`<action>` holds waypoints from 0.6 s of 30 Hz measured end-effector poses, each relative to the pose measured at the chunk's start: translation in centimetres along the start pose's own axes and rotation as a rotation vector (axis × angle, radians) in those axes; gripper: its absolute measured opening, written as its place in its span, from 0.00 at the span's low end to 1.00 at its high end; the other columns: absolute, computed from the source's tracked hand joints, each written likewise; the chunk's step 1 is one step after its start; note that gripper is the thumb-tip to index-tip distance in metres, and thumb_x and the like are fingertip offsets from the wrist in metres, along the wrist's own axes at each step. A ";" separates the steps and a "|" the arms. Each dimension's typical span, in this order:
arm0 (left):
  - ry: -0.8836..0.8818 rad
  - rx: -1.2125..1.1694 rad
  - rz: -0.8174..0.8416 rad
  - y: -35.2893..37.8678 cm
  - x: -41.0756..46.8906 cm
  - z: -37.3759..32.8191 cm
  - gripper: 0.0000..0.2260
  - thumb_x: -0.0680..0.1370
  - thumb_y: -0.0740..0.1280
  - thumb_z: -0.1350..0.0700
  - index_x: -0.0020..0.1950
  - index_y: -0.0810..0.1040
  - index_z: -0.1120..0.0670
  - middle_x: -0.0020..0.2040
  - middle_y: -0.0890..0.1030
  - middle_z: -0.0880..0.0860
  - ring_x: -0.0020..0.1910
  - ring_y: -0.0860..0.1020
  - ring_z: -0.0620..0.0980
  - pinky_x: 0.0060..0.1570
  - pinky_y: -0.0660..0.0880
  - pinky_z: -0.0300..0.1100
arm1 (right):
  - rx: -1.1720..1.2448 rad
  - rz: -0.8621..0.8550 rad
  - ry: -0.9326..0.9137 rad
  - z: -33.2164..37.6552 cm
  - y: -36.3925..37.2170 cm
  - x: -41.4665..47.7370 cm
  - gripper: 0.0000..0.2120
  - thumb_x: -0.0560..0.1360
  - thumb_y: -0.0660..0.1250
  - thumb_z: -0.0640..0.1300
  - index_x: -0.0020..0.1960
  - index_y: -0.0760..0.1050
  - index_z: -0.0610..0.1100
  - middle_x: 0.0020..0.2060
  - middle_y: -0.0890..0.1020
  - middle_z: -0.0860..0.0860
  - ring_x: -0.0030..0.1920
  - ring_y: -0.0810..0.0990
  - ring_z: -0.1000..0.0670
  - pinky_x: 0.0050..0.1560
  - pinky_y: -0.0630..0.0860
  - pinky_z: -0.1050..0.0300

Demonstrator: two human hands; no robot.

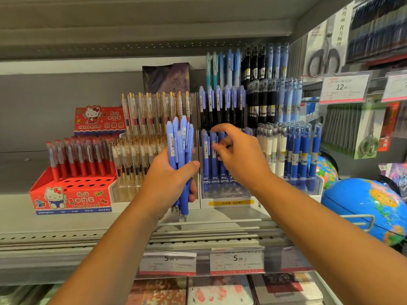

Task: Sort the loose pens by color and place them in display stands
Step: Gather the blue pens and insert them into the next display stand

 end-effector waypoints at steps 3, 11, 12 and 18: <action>0.021 0.017 0.009 0.1 0.0 0.0 0.09 0.79 0.69 0.60 0.56 0.74 0.48 0.28 0.78 0.50 0.26 0.78 0.51 0.27 0.77 0.43 | -0.064 -0.033 -0.012 0.3 -0.1 -0.2 0.20 0.80 0.65 0.46 0.70 0.68 0.51 0.43 0.80 0.53 0.41 0.80 0.51 0.44 0.79 0.44; 0.069 0.044 0.013 0.1 -0.2 -0.3 0.10 0.77 0.70 0.60 0.51 0.75 0.46 0.29 0.81 0.50 0.27 0.80 0.51 0.27 0.78 0.43 | 0.566 -0.030 0.088 2.4 -0.9 -0.7 0.08 0.78 0.68 0.43 0.56 0.75 0.50 0.44 0.80 0.52 0.44 0.81 0.51 0.34 0.78 0.58; 0.073 0.043 0.020 0.1 -0.2 -0.3 0.10 0.77 0.70 0.60 0.53 0.75 0.47 0.30 0.81 0.51 0.27 0.80 0.51 0.28 0.78 0.43 | 0.656 0.028 0.116 2.6 -0.8 -0.8 0.09 0.77 0.69 0.42 0.56 0.75 0.50 0.44 0.81 0.50 0.44 0.83 0.50 0.33 0.79 0.58; 0.064 0.035 0.110 0.2 -0.3 -0.3 0.12 0.77 0.70 0.60 0.57 0.75 0.47 0.33 0.82 0.54 0.29 0.81 0.54 0.29 0.79 0.46 | 0.766 0.090 0.130 2.9 -0.2 -1.3 0.14 0.74 0.72 0.37 0.58 0.74 0.42 0.44 0.83 0.40 0.42 0.84 0.43 0.35 0.79 0.57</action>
Point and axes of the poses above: each hand's wrist, its own x-axis towards the middle knuckle, its own y-axis out of the palm, z = x × y, the point moved 1 cm from there along x, towards the middle knuckle
